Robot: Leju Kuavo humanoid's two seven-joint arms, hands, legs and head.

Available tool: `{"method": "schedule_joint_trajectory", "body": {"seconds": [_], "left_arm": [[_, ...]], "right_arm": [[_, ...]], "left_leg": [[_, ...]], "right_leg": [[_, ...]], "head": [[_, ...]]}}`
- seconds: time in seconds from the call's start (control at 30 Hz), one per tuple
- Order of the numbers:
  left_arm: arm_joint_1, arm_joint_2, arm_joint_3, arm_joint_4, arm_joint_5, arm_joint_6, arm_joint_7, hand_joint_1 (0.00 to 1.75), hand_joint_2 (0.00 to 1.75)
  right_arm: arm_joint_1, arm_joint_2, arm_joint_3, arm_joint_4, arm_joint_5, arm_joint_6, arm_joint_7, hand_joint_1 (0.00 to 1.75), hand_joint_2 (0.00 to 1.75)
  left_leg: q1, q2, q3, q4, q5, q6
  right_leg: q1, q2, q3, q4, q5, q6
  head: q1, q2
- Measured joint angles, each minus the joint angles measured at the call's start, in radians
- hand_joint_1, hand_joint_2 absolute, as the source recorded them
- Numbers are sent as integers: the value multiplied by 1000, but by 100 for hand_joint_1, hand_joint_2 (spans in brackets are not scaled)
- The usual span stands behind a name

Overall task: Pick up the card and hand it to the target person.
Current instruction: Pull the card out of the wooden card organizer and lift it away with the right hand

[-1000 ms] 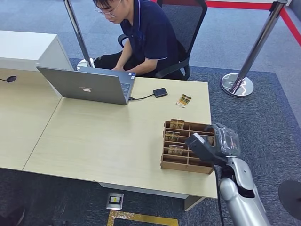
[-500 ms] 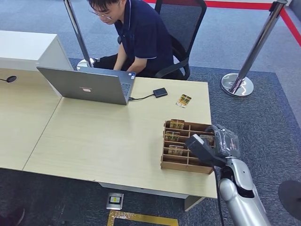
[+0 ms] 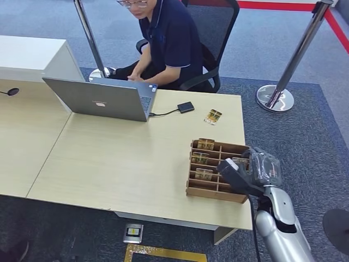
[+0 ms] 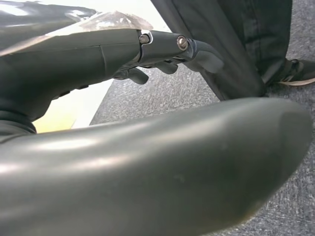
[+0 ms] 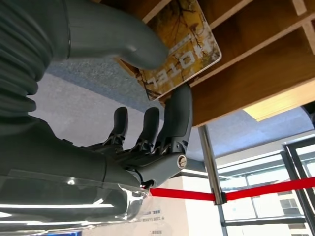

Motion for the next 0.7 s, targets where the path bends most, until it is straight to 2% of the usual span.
{"method": "schedule_joint_trajectory", "body": {"seconds": [0.23,0.7], "left_arm": [[0,3,0,0,-6,0,-4,0,0],[0,6,0,0,-3,-1,-3,0,0]], "right_arm": [[15,-3,4,-5,12,2,7,91,175],[25,0,16,-16,20,5,8,116,175]], "left_leg": [[0,0,0,0,0,0],[0,0,1,0,0,0]], "right_leg": [[0,0,0,0,0,0],[0,0,0,0,0,0]], "head": [[0,0],[0,0]]}}
